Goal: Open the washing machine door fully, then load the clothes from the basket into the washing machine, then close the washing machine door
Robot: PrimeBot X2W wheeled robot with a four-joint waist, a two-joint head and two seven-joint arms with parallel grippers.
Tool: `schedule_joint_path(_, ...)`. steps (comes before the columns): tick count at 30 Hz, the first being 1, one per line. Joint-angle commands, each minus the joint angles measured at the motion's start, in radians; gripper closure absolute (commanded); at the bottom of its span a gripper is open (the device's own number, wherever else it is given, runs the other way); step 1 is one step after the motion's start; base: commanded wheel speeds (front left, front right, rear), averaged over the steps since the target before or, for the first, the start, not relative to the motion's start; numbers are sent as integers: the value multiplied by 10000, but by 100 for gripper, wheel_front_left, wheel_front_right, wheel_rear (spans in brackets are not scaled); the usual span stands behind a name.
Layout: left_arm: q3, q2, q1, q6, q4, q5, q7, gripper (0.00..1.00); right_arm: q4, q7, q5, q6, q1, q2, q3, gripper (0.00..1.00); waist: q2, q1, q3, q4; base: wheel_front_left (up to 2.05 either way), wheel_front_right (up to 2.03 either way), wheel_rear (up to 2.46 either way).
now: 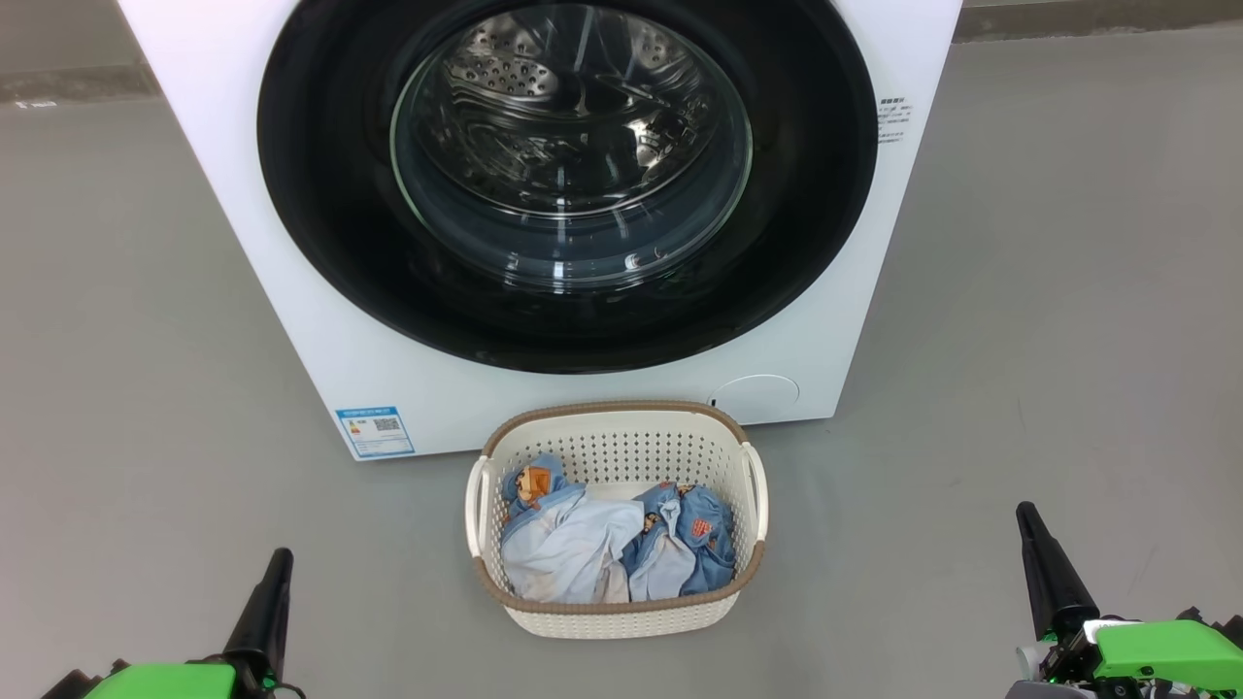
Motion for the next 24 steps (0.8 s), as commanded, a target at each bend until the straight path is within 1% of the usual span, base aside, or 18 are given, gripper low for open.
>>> schedule_joint_path(1, 339, 135, -417, -29, -298, -87, 58, 100, -303, 74, 43, 16, -458, -54, 263, 100, -1, 0, 0, 0, 0, 0, 0)
schedule_joint_path(24, 339, 135, -417, -29, -298, -87, 58, 100, -303, 74, 43, 16, -458, -54, 263, 100, -1, 0, 0, 0, 0, 0, 0)
